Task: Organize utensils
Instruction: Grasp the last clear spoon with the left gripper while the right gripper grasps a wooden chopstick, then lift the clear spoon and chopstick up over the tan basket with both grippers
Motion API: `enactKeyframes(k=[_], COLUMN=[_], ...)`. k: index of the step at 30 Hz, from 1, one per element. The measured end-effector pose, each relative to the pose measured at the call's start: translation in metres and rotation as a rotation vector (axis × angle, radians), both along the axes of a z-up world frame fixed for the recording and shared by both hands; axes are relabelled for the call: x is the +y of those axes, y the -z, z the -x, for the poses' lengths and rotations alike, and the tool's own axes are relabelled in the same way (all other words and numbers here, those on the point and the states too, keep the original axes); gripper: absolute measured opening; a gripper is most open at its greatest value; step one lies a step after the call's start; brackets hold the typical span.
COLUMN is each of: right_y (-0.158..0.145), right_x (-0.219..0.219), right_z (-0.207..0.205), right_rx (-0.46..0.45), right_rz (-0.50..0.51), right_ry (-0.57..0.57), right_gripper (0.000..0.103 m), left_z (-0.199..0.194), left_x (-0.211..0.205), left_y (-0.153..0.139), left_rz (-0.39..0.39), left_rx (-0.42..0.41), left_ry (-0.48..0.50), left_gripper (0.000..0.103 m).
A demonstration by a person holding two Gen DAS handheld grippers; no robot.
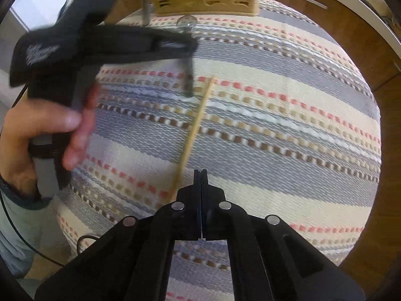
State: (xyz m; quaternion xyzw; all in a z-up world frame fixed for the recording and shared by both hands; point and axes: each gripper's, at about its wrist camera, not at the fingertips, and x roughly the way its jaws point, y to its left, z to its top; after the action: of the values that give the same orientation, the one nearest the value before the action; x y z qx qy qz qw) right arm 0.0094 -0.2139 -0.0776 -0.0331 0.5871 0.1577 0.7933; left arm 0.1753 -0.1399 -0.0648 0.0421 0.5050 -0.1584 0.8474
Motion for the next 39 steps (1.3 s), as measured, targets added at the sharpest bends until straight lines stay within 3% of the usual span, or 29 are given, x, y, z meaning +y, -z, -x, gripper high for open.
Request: enactKeyframes(k=[2,7,10,12,14,15,18,20,24,26,28,32,35,37,39], right_y=[-0.002,-0.014,-0.016,-0.015,-0.019,-0.023,-0.034,-0.042,-0.05,-0.051,-0.045,-0.041,-0.048,-0.052,-0.05], right_x=[-0.007,-0.018,-0.024,-0.035,-0.045,-0.046,-0.058,-0.063,-0.072,-0.075,-0.073,-0.066,-0.06,-0.059,-0.056], right_z=[0.002,0.009,0.006,-0.003,-0.001,-0.002,0.004,0.005,0.003,0.004,0.0,-0.008,-0.001,0.006,0.01], right_rx=[0.007,0.011,0.001,-0.001,0.001,-0.004,-0.04,-0.061,-0.09,-0.095,-0.084,-0.057,-0.096,-0.136,-0.147], right_rz=[-0.037,-0.299,-0.336,-0.343,-0.363,-0.372,-0.388,-0.375,-0.265,-0.233,-0.239,-0.341,-0.42,-0.432,-0.373], right_ry=[0.005,0.032,0.049,0.061,0.08,0.09,0.11,0.117,0.145,0.147,0.143,0.112,0.083,0.076,0.117], right_gripper=[0.0,0.001,0.001,0.001,0.001,0.001,0.001,0.001,0.001,0.001,0.001,0.004,0.024,0.067,0.073], left_z=[0.004,0.024,0.026,0.021,0.007,-0.001,-0.018,-0.02,-0.019,-0.017,-0.013,0.018,0.05,0.067,0.079], left_x=[0.003,0.025,0.036,0.043,0.046,0.044,0.023,0.004,-0.021,-0.025,-0.027,-0.015,0.006,0.023,0.038], left_y=[0.0,0.001,-0.002,-0.006,-0.008,-0.006,-0.001,-0.002,0.0,0.0,0.0,-0.012,-0.026,-0.032,-0.035], left_rz=[0.002,0.072,0.147,0.177,0.231,0.234,0.158,0.034,-0.136,-0.146,-0.101,-0.028,0.021,0.05,0.068], left_rx=[0.006,0.047,0.047,0.048,0.066,0.076,0.103,0.075,0.042,0.036,0.041,0.018,-0.011,-0.027,-0.038], left_ry=[0.013,0.049,0.042,0.003,-0.051,-0.083,-0.129,-0.117,-0.108,-0.103,-0.091,-0.042,-0.007,0.002,0.002], left_gripper=[0.0,0.0,0.0,0.01,0.051,0.054,0.05,0.046,0.019,0.011,0.01,0.01,0.01,0.01,0.01])
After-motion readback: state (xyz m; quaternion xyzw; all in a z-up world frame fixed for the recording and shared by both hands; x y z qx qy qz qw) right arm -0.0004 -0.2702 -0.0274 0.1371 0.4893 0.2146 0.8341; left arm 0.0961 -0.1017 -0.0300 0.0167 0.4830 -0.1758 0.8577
